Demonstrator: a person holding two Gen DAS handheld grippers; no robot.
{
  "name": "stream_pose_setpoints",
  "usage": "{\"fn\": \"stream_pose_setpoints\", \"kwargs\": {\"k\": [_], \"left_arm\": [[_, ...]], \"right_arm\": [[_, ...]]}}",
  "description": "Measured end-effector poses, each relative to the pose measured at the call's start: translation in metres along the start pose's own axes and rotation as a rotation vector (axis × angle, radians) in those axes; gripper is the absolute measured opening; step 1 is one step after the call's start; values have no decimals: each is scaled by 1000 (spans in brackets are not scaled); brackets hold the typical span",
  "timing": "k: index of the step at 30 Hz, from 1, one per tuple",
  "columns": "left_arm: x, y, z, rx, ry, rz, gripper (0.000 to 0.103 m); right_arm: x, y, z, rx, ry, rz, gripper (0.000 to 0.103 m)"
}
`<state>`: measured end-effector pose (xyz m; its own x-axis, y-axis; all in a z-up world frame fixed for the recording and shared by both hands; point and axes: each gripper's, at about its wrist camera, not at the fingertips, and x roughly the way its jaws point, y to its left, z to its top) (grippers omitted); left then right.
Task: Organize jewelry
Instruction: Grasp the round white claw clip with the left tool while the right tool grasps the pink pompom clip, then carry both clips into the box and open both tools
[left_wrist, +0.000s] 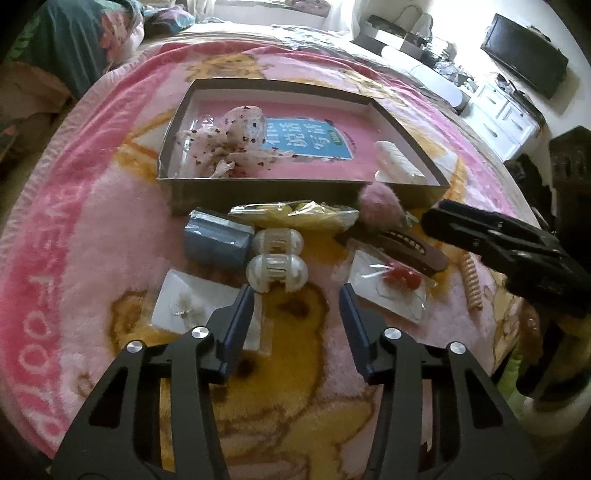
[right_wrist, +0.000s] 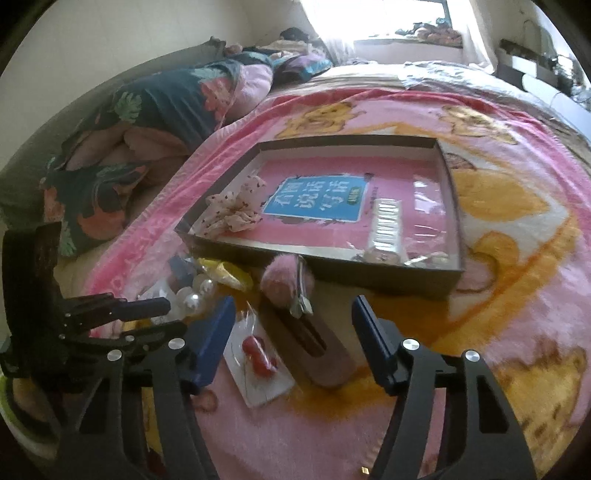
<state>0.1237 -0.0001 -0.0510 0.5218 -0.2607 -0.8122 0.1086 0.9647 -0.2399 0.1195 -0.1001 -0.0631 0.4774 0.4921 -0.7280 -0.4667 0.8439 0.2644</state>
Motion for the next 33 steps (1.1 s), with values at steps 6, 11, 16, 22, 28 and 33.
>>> {"fn": "stream_pose_setpoints", "kwargs": {"k": [6, 11, 16, 22, 28, 33], "left_arm": [[7, 4, 4, -15, 19, 7, 40], [10, 6, 8, -20, 20, 12, 40], [17, 4, 12, -22, 24, 28, 40], [27, 2, 14, -23, 31, 53, 40], [31, 3, 15, -33, 22, 73, 30], [26, 0, 14, -31, -2, 64, 30]], "right_arm": [[27, -1, 8, 2, 44, 35, 49], [43, -5, 10, 40, 58, 66, 35], [39, -8, 9, 46, 31, 74, 28], [16, -14, 5, 58, -33, 60, 27], [-13, -23, 0, 76, -101, 44, 27], [-30, -30, -4, 89, -132, 17, 27]]}}
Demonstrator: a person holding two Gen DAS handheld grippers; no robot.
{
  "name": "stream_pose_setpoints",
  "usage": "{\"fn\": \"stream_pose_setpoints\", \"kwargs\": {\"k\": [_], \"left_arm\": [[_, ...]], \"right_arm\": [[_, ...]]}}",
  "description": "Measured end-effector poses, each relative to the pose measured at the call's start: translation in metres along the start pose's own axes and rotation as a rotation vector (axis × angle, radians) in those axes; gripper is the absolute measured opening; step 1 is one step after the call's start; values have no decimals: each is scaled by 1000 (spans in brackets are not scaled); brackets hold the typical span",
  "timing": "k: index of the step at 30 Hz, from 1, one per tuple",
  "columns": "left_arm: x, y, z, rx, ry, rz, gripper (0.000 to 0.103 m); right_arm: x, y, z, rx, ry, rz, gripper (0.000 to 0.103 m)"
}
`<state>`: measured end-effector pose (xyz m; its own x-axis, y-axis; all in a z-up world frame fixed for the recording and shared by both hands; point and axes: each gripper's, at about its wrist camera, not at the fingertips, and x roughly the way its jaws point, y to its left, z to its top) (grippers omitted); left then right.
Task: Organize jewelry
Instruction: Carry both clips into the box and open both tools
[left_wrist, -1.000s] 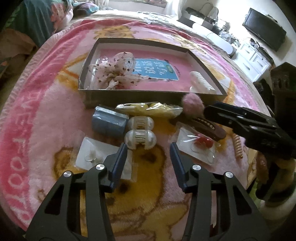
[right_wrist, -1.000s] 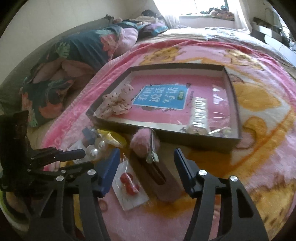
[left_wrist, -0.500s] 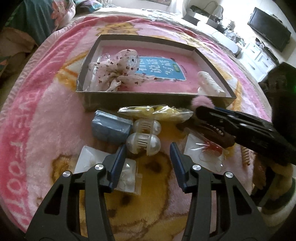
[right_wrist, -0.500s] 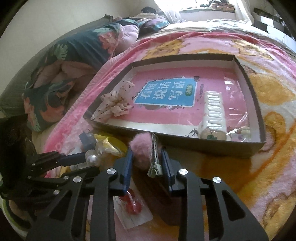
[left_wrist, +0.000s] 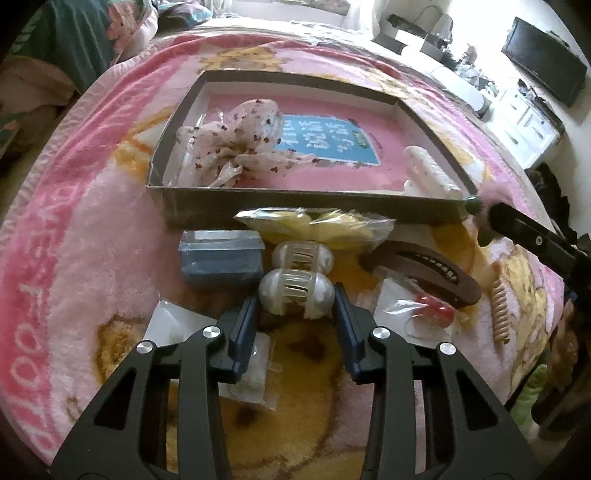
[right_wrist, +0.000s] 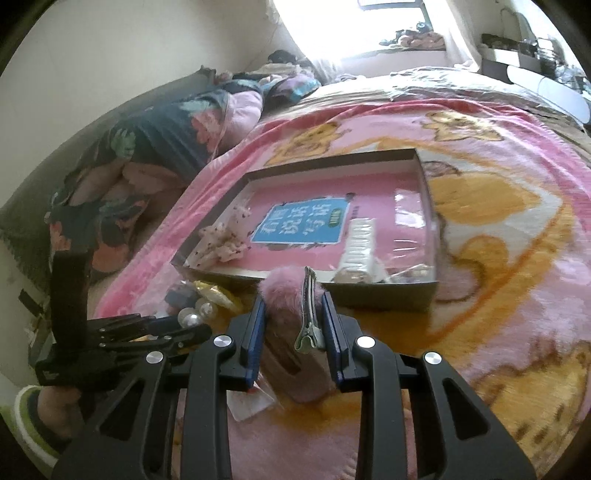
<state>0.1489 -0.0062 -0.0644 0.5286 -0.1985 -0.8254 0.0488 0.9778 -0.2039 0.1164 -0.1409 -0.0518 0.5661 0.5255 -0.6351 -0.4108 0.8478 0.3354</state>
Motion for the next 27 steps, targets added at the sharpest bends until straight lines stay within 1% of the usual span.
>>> {"fn": "stream_pose_setpoints", "kwargs": {"k": [9, 16, 27], "left_arm": [[-26, -16, -3, 35, -39, -48, 30], [-40, -29, 0, 49, -62, -78, 30], [-54, -53, 12, 82, -95, -93, 30]], "right_arm": [[-28, -18, -12, 30, -27, -40, 27], [-47, -23, -12, 36, -61, -52, 27], [-71, -28, -8, 38, -116, -69, 27]]}}
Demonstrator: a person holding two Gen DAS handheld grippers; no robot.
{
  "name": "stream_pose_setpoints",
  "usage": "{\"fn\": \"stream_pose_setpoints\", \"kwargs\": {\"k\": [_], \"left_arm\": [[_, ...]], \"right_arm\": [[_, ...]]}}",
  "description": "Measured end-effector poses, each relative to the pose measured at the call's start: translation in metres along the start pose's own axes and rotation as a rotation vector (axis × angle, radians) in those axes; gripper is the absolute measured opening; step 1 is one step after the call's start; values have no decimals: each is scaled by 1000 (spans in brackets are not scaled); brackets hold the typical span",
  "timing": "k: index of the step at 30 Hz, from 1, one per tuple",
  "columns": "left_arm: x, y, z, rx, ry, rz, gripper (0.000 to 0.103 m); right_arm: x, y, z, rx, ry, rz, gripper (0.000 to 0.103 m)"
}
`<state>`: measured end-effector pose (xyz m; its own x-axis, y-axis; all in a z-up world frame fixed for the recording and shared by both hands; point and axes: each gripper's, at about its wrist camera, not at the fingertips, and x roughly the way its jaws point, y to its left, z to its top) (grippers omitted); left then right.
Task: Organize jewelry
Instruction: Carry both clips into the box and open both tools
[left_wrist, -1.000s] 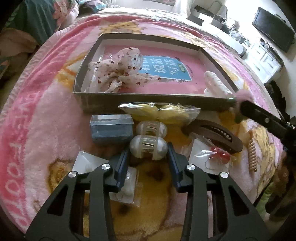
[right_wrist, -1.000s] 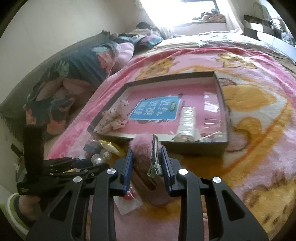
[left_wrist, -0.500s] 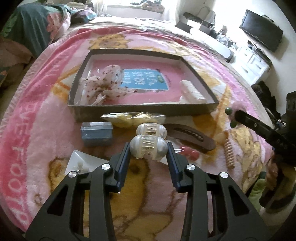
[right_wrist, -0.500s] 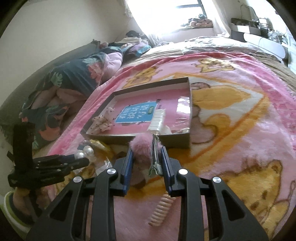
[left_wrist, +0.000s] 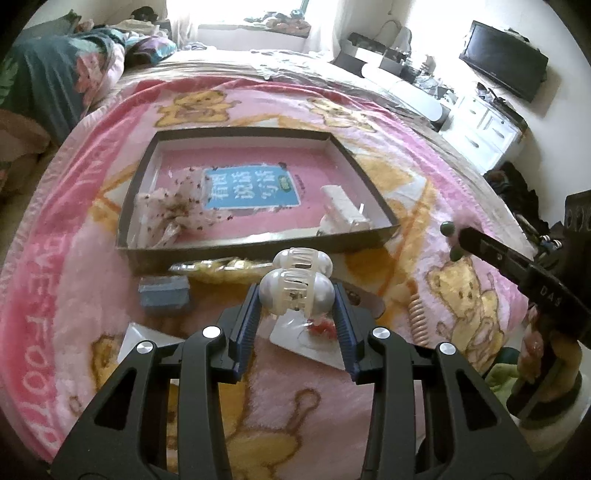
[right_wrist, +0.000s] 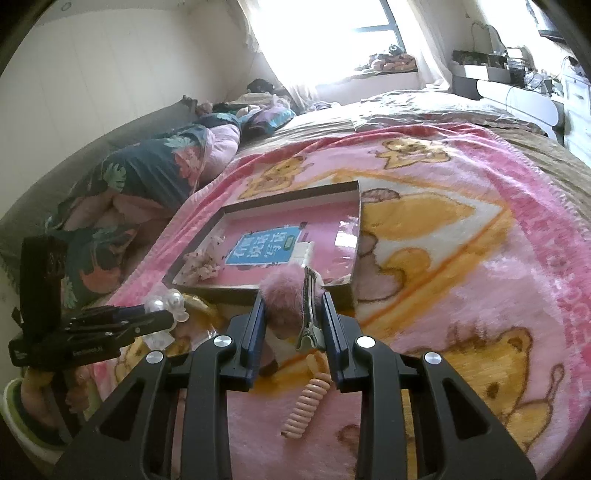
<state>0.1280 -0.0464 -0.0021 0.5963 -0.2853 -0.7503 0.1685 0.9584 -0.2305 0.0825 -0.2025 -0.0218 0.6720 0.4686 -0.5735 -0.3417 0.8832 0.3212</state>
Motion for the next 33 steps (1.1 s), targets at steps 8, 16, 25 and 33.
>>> {"fn": "stream_pose_setpoints", "kwargs": {"k": [8, 16, 25, 33], "left_arm": [[0, -3, 25, 3, -36, 8, 30], [7, -3, 48, 8, -55, 23, 30], [17, 2, 71, 7, -66, 43, 30], [32, 12, 84, -5, -56, 67, 30]], "right_arm": [[-5, 0, 15, -14, -36, -4, 27], [0, 7, 38, -52, -69, -17, 27], [17, 13, 67, -107, -84, -42, 27], [43, 5, 89, -104, -68, -58, 27]]}}
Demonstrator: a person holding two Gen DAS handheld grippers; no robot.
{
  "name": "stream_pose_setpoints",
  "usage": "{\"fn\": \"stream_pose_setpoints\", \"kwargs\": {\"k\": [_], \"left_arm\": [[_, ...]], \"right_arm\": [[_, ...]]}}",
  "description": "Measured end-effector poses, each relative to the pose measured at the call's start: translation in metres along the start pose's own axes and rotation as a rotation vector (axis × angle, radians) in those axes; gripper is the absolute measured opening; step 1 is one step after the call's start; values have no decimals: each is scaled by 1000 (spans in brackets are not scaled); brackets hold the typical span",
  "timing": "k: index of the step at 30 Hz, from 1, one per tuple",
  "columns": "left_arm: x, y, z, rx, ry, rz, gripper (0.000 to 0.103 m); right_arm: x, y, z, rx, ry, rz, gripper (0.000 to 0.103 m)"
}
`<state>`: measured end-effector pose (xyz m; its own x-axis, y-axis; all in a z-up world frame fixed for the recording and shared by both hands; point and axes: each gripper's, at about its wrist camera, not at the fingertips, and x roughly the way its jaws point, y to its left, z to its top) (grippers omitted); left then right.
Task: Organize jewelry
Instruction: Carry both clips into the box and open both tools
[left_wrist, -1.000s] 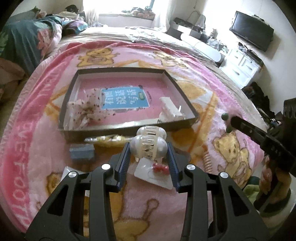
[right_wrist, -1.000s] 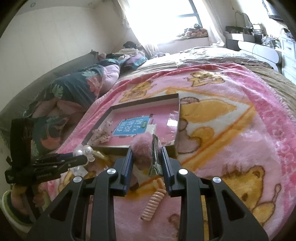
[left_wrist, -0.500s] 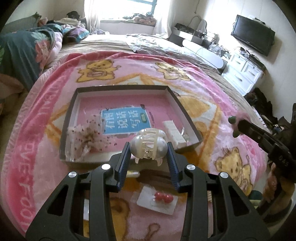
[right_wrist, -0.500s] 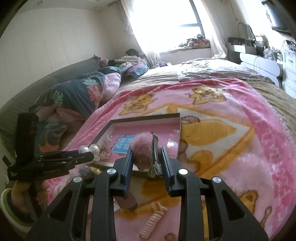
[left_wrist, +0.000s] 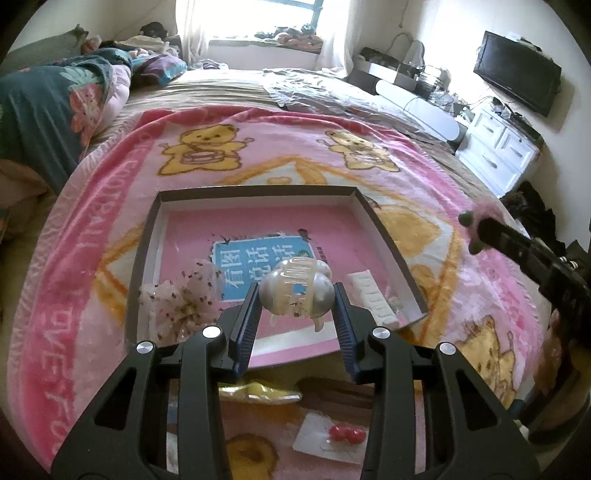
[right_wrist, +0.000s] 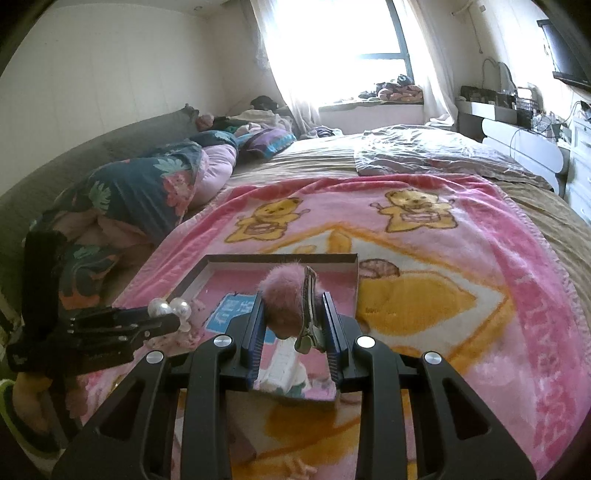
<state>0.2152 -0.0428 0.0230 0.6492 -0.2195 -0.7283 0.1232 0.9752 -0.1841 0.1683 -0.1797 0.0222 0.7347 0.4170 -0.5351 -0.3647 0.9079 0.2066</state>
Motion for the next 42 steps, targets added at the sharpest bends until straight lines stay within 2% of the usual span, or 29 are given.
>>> {"fn": "stream_pose_setpoints", "kwargs": {"k": [9, 21, 27, 42], "left_arm": [[26, 3, 13, 9, 17, 14, 30], [74, 10, 2, 10, 106, 44, 30], [86, 21, -3, -8, 135, 58, 30], [89, 30, -5, -36, 146, 62, 31]], "right_arm": [[37, -1, 10, -47, 38, -20, 27], [101, -11, -27, -97, 202, -97, 27], [117, -10, -37, -113, 249, -113, 27], [131, -8, -44, -83, 281, -85, 30]]}}
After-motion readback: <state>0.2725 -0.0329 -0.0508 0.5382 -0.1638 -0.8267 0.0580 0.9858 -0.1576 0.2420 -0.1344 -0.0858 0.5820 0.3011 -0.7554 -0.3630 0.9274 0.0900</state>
